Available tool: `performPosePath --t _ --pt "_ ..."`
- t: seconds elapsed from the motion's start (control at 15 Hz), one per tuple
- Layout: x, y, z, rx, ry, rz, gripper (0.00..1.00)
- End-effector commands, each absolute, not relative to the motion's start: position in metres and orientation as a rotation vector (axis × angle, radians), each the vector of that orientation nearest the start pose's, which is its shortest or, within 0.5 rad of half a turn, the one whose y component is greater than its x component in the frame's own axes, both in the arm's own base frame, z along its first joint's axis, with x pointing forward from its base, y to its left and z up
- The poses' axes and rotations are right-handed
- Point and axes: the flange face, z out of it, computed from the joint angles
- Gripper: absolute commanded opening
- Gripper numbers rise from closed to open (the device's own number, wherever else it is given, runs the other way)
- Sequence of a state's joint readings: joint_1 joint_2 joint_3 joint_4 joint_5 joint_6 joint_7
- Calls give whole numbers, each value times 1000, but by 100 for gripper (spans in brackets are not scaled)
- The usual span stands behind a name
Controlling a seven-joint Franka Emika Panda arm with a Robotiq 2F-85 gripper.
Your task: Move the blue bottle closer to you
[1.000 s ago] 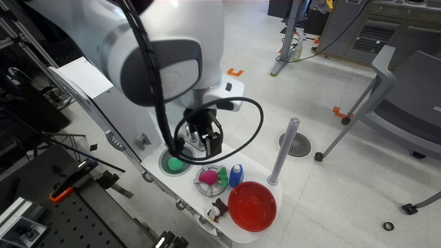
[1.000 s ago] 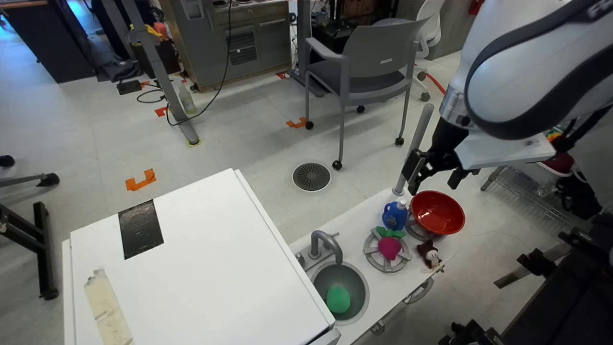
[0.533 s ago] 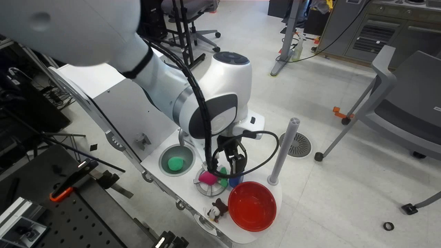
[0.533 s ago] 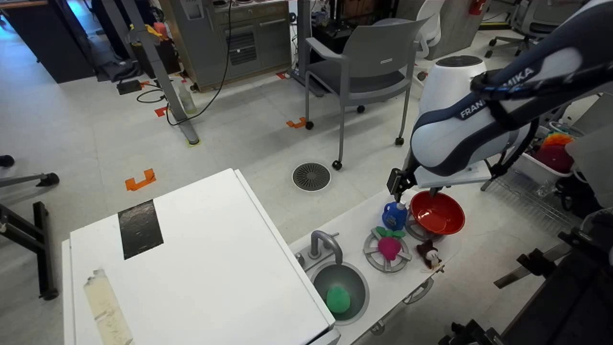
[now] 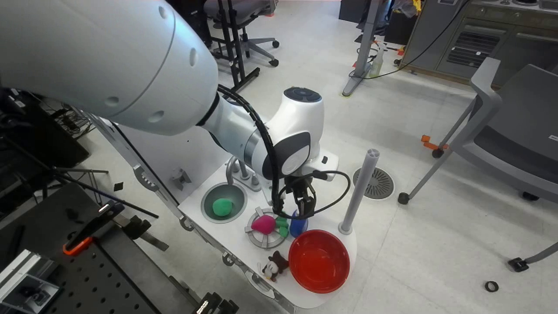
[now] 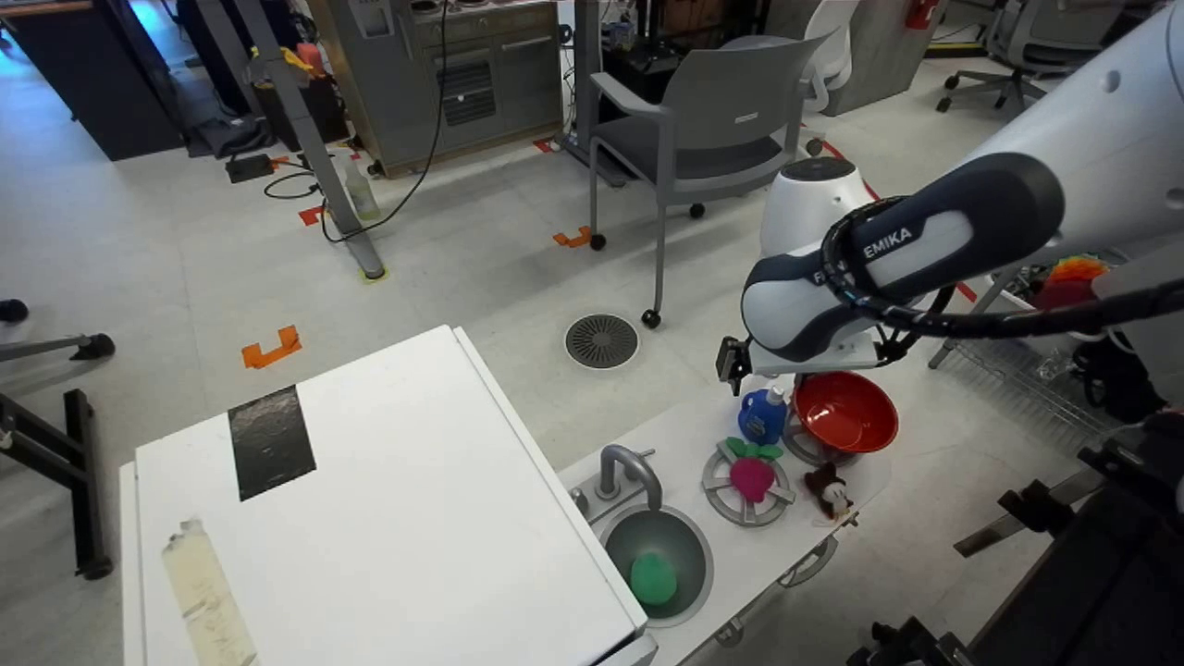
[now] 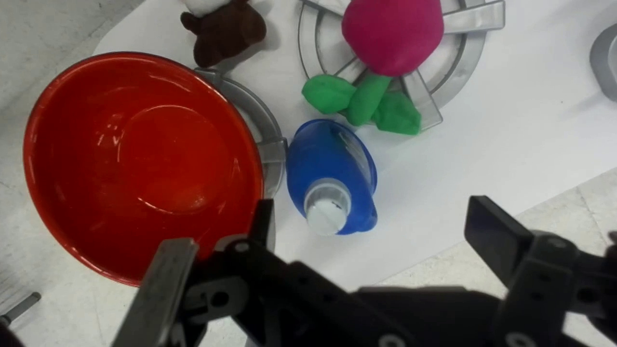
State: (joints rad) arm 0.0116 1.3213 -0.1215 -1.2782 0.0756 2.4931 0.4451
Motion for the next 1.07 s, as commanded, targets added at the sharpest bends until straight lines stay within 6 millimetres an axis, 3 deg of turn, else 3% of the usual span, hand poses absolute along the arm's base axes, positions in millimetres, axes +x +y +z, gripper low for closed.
performPosePath --t 0.0,0.33,0.4,1.0 --pt "686 -49 -89 -3145 897 152 100" --pt "683 -47 -113 -3180 964 246 100" --pt "677 -49 -103 -3185 980 262 100" --pt "676 -62 -101 -3233 1011 299 100"
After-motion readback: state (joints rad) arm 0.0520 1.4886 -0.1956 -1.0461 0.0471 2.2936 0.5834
